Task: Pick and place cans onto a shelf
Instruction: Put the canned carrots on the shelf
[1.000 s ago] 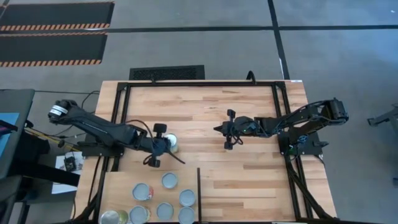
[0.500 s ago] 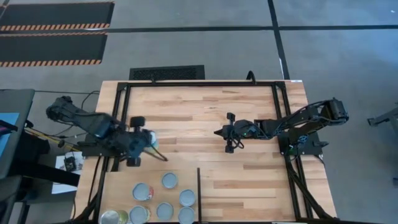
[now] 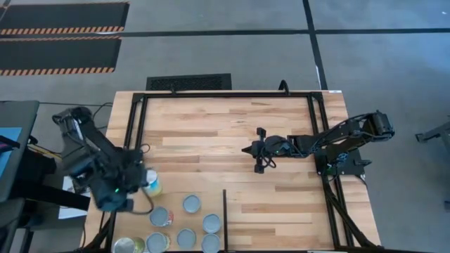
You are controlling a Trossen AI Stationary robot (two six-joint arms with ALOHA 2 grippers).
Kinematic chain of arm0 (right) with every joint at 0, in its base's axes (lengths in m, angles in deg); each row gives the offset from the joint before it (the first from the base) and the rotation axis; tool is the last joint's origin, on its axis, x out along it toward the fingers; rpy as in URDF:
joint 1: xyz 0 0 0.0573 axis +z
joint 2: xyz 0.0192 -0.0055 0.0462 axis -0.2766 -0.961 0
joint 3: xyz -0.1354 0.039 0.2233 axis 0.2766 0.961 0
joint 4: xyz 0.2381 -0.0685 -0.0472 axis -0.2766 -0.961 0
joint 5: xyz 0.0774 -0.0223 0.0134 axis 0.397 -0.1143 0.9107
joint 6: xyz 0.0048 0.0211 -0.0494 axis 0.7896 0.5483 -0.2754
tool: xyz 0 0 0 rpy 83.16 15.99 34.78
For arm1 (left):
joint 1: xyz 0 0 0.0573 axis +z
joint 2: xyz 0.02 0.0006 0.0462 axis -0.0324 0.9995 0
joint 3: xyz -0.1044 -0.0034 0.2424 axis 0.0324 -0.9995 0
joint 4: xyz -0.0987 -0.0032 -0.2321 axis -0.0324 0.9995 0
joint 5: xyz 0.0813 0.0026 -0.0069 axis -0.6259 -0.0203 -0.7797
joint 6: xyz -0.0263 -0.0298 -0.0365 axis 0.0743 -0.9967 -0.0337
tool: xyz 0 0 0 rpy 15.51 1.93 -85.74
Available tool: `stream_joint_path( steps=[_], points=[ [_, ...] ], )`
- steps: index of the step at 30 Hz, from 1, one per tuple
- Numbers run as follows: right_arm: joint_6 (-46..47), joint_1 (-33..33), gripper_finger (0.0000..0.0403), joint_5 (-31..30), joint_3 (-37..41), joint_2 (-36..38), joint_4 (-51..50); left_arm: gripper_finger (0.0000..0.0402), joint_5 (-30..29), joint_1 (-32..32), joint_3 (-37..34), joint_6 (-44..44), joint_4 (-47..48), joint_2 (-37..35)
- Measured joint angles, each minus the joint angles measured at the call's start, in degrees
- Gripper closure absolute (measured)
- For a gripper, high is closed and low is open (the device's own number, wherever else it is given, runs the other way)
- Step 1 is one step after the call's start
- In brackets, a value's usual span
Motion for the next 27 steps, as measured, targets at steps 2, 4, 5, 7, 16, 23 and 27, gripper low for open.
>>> stream_joint_path(
  steps=[2, 4, 5, 7, 16, 23, 27],
  points=[
    [0.6, 0.0, 0.0390, 0.0, 0.0, 0.0, 0.0, 0.0401, -1.2, -3.2, 2.2, -3.8, 1.9, 1.6],
    [0.8, 0.0, 0.0390, 0.0, 0.0, 0.0, 0.1, 0.0401, -1.8, -5.7, 4.2, -5.3, 1.3, 3.2],
    [0.9, 0.1, 0.0390, 0.0, 0.0, 0.0, 0.1, 0.0401, -2.2, -6.8, 5.4, -6.3, 1.6, 4.1],
    [1.2, 0.4, 0.0390, 0.0, 0.0, 0.0, 0.1, 0.0401, -2.7, -8.7, 7.8, -7.7, 1.5, 6.0],
    [2.2, 1.9, 0.0390, 0.0, 0.0, 0.0, 0.2, 0.0401, -2.7, -14.2, 12.6, -13.8, 1.4, 12.2],
    [2.2, 2.5, 0.0390, 0.0, 0.0, 0.0, 0.3, 0.0401, -3.3, -16.5, 12.6, -18.2, 1.5, 13.1],
    [2.0, 2.6, 0.0390, 0.0, 0.0, 0.0, 0.3, 0.0401, -2.5, -16.9, 10.2, -18.9, 1.4, 13.5]
  ],
)
